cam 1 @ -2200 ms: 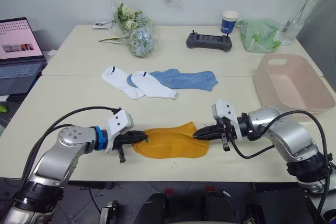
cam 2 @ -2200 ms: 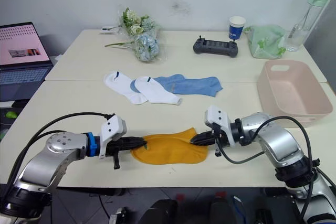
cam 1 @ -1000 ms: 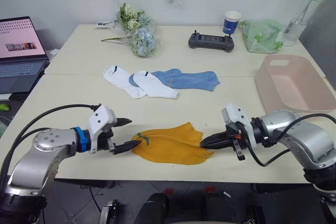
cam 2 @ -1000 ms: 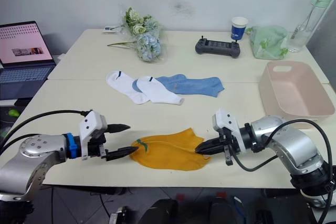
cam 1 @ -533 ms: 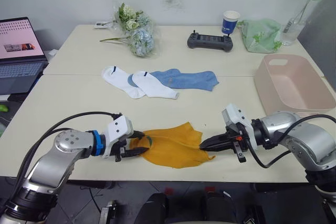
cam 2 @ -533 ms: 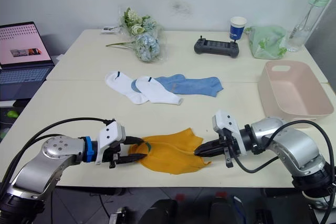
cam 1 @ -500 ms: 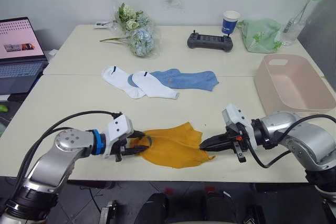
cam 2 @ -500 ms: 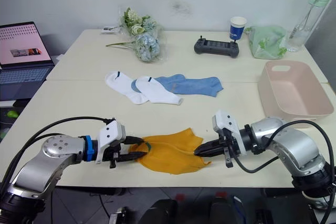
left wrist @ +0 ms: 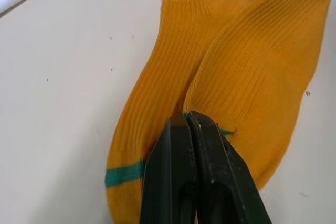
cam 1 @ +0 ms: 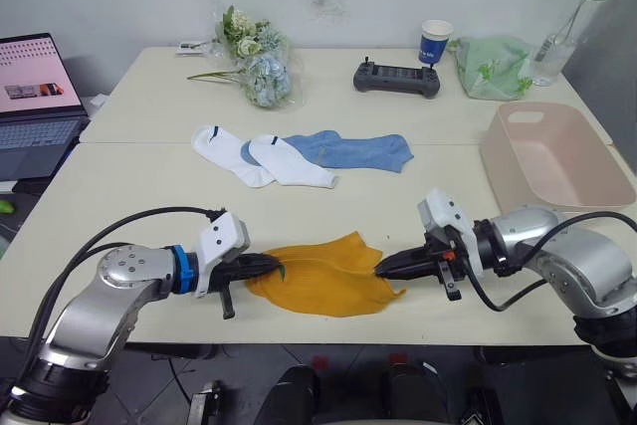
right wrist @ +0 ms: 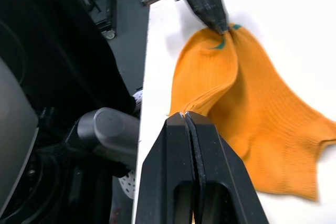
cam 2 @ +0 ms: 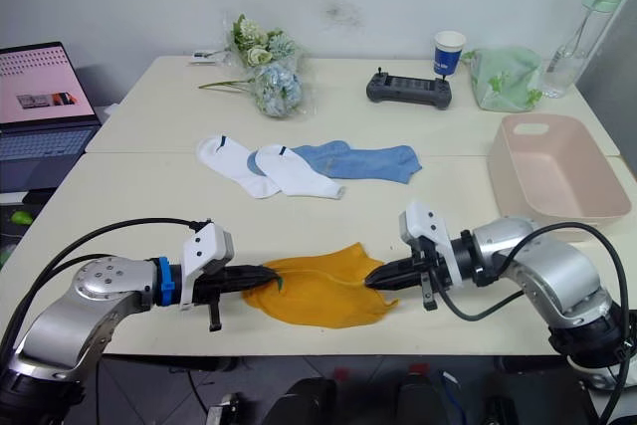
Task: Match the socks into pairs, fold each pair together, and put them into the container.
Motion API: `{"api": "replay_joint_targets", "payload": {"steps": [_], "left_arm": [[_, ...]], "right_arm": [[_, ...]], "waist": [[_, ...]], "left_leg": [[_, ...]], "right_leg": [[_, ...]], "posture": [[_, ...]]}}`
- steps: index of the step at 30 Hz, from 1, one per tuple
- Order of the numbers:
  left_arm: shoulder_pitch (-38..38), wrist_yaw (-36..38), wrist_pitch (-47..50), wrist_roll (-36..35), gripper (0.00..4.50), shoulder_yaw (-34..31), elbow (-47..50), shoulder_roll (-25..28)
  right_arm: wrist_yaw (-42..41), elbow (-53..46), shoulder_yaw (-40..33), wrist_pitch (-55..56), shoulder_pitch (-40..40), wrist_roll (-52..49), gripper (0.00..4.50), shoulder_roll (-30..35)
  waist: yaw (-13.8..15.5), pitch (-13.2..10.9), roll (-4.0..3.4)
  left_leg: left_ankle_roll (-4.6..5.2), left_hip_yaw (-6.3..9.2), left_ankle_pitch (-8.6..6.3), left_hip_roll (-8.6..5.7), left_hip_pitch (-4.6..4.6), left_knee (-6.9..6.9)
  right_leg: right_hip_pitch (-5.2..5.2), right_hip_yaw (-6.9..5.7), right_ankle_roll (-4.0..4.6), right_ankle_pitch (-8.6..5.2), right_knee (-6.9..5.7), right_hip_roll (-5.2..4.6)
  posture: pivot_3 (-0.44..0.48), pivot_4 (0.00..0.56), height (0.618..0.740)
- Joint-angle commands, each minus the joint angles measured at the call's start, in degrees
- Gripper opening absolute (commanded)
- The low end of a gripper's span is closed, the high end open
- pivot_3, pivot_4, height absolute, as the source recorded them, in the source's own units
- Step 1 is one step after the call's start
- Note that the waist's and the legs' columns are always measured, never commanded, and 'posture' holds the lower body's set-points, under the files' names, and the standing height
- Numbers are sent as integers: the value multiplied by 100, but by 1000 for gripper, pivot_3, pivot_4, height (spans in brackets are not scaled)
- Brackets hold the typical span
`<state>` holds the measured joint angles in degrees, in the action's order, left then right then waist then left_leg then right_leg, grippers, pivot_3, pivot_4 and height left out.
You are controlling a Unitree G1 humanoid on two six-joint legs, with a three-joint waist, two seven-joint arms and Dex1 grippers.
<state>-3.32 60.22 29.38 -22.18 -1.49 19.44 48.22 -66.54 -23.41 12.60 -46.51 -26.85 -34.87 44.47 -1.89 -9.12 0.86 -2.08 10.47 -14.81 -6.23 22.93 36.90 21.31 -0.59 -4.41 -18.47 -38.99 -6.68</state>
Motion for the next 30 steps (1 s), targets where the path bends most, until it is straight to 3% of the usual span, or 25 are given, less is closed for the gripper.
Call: {"api": "replay_joint_targets", "payload": {"steps": [1, 11, 14, 21, 30], "left_arm": [[264, -73, 240, -311, 30, -526, 503, 188], [1583, -164, 1106, -1283, 30, -1967, 1658, 385], [1671, -318, 1304, -1534, 30, -2227, 1764, 314], [1475, -382, 1027, -1107, 30, -1710, 1232, 429], [446, -315, 345, -336, 30, -717, 127, 375]], "right_arm": [[-93, -7, -149, -1, -234, -148, 0, -10], [-204, -128, -157, -108, -376, -377, 0, -59], [-143, -206, -122, -205, -325, -493, 0, -118], [130, 647, 418, 438, -508, 413, 0, -569], [121, 1986, 800, 1328, -971, 1413, 0, -1136]], "waist": [[8, 0, 0], [17, 0, 0], [22, 0, 0], [18, 0, 0], [9, 0, 0]], "left_leg": [[0, 0, 0, 1, 0, 0], [1, -1, 0, 1, 0, -1], [1, -2, -1, 1, 0, -1], [1, -4, -1, 0, -3, -3], [-1, -2, 0, -2, 0, -3]], "right_leg": [[0, 1, 0, 0, 0, 0], [-2, 1, 0, 0, 3, -4], [-1, 2, 1, 0, 4, -15], [-3, 1, 1, 0, 3, -16], [2, 2, 2, 0, 4, 1]], "posture": [[0, 150, 740], [0, 150, 740], [0, 150, 740], [0, 150, 740], [0, 150, 740]]}}
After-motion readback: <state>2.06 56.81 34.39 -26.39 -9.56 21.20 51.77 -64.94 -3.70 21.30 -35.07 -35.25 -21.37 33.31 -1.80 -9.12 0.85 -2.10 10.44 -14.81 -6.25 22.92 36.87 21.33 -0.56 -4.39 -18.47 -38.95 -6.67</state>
